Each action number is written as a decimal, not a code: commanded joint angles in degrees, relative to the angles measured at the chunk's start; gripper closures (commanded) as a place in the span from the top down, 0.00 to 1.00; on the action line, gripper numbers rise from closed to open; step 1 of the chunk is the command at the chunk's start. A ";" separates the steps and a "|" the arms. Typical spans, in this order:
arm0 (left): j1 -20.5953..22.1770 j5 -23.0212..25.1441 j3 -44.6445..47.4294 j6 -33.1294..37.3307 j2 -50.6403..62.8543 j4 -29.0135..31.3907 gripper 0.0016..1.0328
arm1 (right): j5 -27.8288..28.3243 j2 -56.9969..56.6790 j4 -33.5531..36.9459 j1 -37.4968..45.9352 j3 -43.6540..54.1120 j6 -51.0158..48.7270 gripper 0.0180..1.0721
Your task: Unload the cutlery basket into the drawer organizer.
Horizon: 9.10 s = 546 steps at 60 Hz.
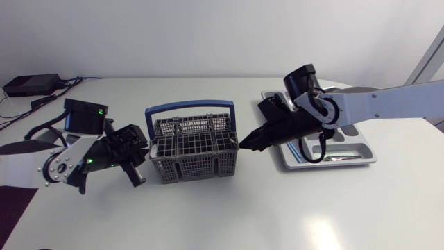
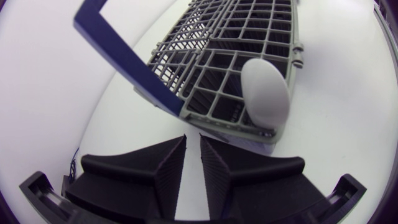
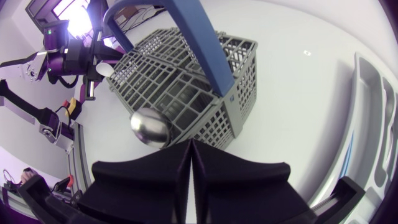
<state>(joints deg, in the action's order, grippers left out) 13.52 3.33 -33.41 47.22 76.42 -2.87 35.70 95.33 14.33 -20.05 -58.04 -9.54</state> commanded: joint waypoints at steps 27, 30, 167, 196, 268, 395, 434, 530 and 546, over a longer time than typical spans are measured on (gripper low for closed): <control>11.79 -6.23 -12.38 -11.54 -13.67 26.34 0.22 | -5.64 -11.22 -1.06 1.16 6.19 0.40 0.23; 12.15 -6.50 -12.21 -12.07 -13.32 26.34 0.22 | -6.70 -11.13 -1.58 0.81 6.45 0.84 0.21; 20.32 -27.33 -25.04 -34.21 6.37 40.32 0.11 | -4.41 -17.28 0.17 5.55 11.63 0.22 0.46; 21.55 -28.47 -28.12 -32.37 -2.07 44.80 0.11 | -3.80 -17.11 0.97 5.55 11.46 -0.04 0.46; 21.64 -29.35 -26.36 -35.80 7.95 43.66 0.25 | -2.30 -18.16 1.14 6.17 13.39 -0.57 0.46; 21.37 -1.05 -46.57 -35.36 1.01 54.38 0.06 | -19.88 -48.92 -7.03 -12.20 26.75 -11.20 0.53; 24.36 15.12 -47.19 -37.73 7.42 47.96 0.06 | -34.21 -41.45 -19.51 -26.18 28.95 -13.40 0.53; 23.83 16.44 -47.01 -39.49 10.50 47.17 0.13 | -51.17 -29.32 -26.98 -33.65 22.97 -13.49 0.05; 22.08 16.44 -49.30 -39.58 8.92 47.17 0.96 | -49.85 -32.58 -24.61 -33.21 24.64 -13.93 0.05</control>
<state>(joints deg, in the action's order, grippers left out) 36.18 19.27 -80.66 8.75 86.04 44.49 -14.61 64.58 -11.11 -53.21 -34.09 -22.79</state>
